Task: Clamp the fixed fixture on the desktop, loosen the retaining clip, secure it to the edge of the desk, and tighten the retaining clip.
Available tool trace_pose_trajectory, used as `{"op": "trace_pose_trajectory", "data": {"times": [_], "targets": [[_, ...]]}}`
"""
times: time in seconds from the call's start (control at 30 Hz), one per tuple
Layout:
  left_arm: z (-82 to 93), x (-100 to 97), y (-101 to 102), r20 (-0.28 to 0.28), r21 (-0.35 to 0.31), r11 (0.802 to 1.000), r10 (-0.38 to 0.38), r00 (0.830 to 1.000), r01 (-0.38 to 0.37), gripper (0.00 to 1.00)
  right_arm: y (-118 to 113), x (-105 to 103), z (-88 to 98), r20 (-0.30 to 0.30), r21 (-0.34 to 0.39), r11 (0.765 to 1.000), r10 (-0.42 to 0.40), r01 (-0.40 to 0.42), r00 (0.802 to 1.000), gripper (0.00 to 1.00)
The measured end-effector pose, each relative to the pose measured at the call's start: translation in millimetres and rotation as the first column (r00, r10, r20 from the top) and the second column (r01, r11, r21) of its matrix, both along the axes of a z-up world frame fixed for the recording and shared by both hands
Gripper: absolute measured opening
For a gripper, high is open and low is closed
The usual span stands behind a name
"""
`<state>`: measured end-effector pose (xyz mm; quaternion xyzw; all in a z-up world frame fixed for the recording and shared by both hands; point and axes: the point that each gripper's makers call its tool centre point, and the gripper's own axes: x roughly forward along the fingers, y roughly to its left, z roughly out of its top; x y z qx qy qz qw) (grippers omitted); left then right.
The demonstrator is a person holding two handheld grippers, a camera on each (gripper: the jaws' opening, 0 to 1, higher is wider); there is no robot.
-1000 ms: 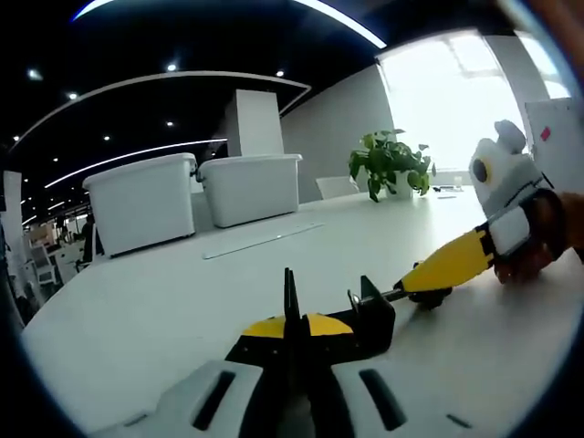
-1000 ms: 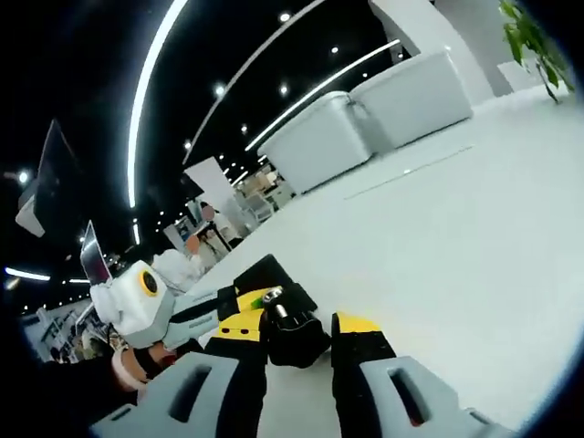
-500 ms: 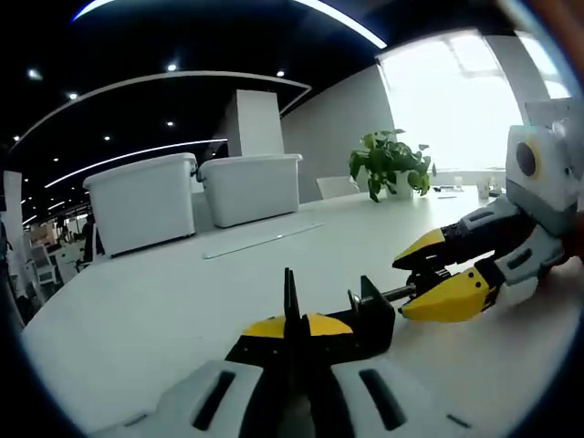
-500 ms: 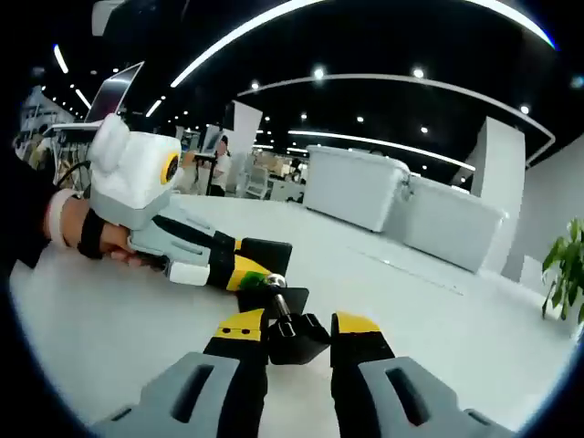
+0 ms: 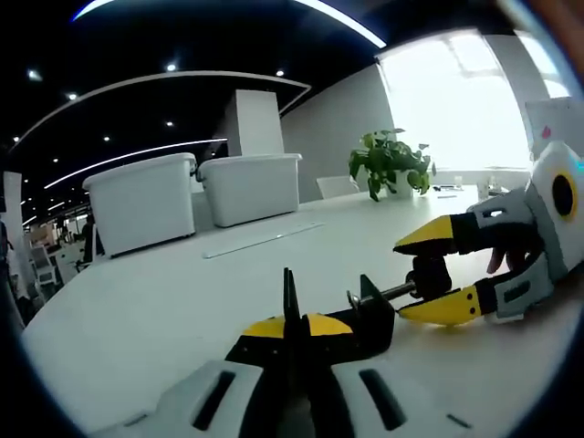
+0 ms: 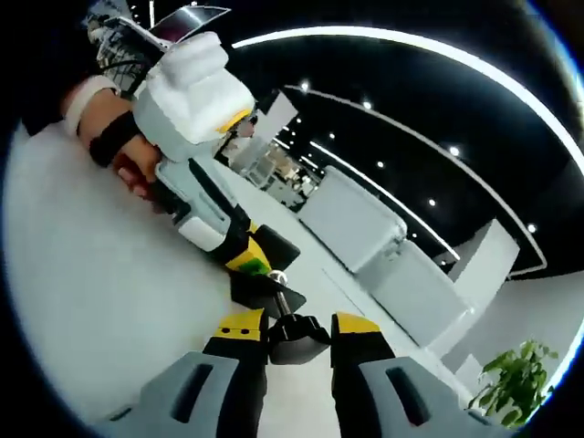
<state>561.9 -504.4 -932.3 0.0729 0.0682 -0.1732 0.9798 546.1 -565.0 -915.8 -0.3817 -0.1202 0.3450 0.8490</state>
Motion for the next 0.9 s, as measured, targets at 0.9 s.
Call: {"op": "trace_pose_trajectory", "data": {"times": [0.9], "targets": [[-2.1, 7.5, 3.2, 0.001, 0.004, 1.0, -0.005, 1.0, 0.005, 0.05, -17.6, 2.8, -18.4, -0.807, 0.572, 0.695, 0.379, 0.436, 0.453, 0.25]]}}
